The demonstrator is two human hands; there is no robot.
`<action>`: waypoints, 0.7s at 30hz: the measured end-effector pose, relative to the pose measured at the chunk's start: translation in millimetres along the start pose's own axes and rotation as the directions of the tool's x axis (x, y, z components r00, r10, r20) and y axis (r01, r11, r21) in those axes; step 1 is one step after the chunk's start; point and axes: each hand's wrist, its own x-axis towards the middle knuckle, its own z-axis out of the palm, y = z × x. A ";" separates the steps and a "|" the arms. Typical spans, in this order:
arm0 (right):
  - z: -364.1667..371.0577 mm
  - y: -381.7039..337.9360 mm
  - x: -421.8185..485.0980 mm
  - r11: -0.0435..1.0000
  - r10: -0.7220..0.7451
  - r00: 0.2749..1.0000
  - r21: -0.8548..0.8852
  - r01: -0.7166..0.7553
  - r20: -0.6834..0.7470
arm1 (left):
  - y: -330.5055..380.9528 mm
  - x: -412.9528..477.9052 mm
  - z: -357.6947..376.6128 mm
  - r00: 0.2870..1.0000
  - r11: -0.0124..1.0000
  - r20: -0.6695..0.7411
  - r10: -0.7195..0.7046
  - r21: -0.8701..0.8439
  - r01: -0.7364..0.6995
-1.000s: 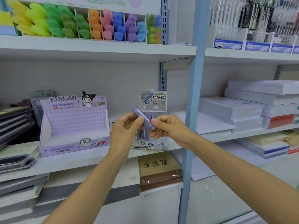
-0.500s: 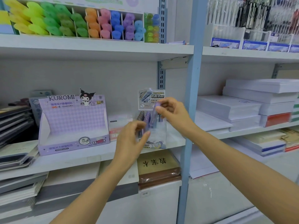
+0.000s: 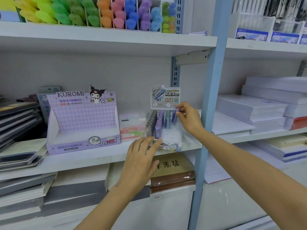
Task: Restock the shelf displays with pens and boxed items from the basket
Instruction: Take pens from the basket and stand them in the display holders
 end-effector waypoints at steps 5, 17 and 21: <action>-1.6 8.1 11.8 0.994 -0.003 0.995 -0.107 0.014 0.098 | -1.9 3.3 4.0 0.999 1.000 -0.040 0.005 -0.010 -0.006; 11.0 14.8 11.2 0.995 0.015 0.997 -0.101 -0.006 0.082 | -1.5 5.3 8.9 0.998 0.999 -0.050 -0.024 -0.042 0.022; 3.6 11.3 2.8 0.996 0.030 0.994 -0.086 -0.021 0.107 | -0.4 5.0 6.2 0.999 0.999 -0.030 -0.026 -0.046 0.025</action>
